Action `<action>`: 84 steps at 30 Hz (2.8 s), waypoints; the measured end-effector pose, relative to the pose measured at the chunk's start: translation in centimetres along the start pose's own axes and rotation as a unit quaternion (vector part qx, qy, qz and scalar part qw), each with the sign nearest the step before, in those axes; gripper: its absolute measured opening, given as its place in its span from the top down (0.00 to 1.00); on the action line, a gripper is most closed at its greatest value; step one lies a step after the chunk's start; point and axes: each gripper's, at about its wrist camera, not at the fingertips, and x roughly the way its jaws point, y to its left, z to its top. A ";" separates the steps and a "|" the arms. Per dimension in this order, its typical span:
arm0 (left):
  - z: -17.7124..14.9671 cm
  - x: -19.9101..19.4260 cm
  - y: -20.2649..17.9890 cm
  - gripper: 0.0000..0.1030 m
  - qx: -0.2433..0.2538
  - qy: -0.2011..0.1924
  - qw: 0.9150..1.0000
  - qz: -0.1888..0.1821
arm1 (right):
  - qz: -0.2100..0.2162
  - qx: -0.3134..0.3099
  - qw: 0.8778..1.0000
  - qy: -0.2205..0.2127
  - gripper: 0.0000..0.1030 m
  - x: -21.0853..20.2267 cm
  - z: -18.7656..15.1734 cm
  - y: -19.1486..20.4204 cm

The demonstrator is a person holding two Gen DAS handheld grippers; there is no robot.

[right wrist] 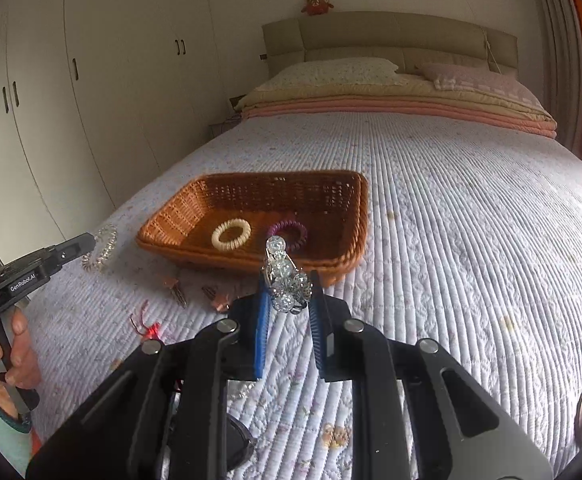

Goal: Organize jewelry

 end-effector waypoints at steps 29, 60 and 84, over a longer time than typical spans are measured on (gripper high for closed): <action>3.5 17.2 0.6 0.93 0.003 0.094 0.995 0.016 | 0.034 0.083 0.976 0.199 0.84 21.8 7.3 -0.3; -1.0 -2.1 -1.7 0.64 -0.007 0.013 1.000 -0.021 | 0.063 0.015 0.993 0.101 0.58 3.5 3.0 1.9; -8.9 4.2 -1.1 0.66 0.009 0.158 0.987 0.000 | 0.028 0.004 0.985 0.172 0.77 9.2 -5.9 1.0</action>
